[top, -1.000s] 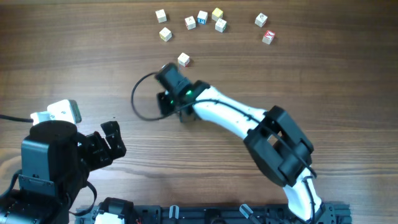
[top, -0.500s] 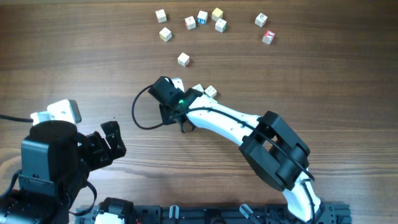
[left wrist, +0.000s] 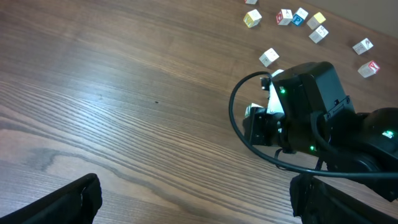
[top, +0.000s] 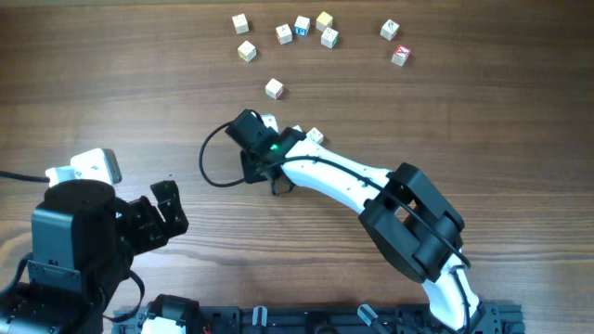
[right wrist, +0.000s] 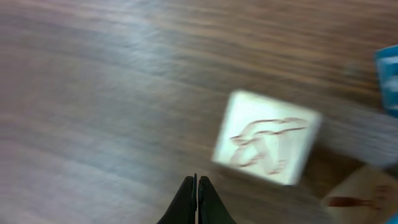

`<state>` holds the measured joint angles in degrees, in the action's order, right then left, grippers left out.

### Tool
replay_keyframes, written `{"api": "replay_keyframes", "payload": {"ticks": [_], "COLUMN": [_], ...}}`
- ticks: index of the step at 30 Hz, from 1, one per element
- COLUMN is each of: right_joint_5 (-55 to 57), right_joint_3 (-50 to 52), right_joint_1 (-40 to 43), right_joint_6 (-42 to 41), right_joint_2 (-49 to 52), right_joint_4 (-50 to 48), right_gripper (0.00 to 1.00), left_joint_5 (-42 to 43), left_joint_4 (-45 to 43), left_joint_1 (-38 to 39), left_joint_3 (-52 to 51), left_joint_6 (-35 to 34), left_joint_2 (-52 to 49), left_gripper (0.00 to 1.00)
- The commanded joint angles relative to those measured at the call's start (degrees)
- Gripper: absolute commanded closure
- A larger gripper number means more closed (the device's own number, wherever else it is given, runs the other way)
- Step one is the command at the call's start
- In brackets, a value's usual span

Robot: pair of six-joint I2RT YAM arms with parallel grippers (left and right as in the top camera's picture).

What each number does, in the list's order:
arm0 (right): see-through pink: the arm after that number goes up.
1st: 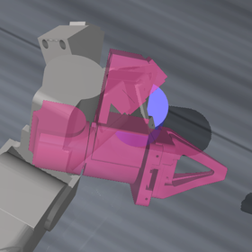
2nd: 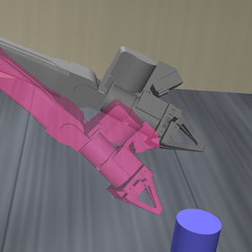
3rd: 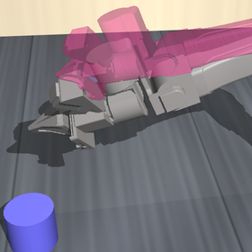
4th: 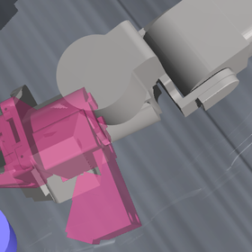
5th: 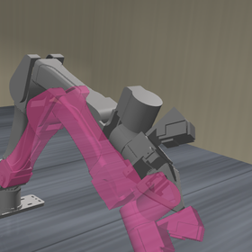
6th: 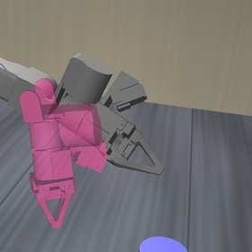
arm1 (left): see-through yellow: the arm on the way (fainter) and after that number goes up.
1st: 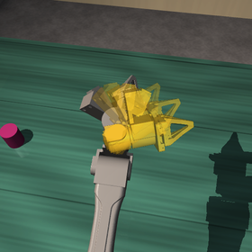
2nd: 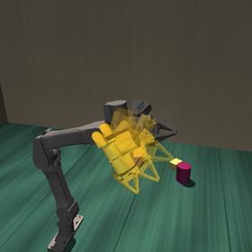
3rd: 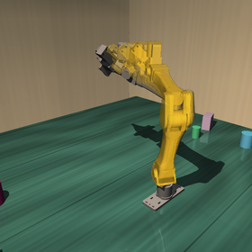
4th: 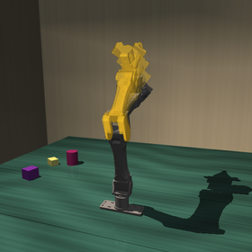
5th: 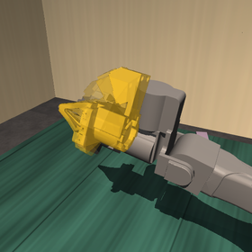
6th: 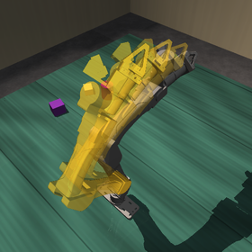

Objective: Form a circle

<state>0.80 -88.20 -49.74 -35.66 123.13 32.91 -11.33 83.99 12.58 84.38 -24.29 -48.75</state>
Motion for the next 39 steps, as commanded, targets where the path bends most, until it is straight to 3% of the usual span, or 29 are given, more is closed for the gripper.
{"api": "replay_keyframes", "payload": {"ticks": [1, 5, 12, 39], "right_joint_5": [-6.01, -4.28, -2.73, -1.64], "right_joint_3": [0.66, 0.68, 0.68, 0.68], "right_joint_1": [-1.33, -1.01, 1.25, 4.02], "right_joint_6": [3.19, 5.68, 5.81, 2.49], "right_joint_2": [-1.95, -1.73, 0.85, 3.13], "right_joint_4": [-3.87, -11.63, -16.11, -9.81], "right_gripper": [0.95, 0.95, 0.95, 0.95], "left_joint_5": [-0.74, -0.74, -0.74, -0.74], "left_joint_4": [-0.13, -0.13, -0.13, -0.13], "left_joint_1": [-0.39, -0.39, -0.39, -0.37], "left_joint_3": [-0.04, -0.04, -0.04, -0.04], "left_joint_6": [-0.33, -0.33, -0.33, -0.33], "left_joint_2": [0.07, 0.07, 0.07, 0.07], "left_gripper": [0.00, 0.00, 0.00, 0.00]}}
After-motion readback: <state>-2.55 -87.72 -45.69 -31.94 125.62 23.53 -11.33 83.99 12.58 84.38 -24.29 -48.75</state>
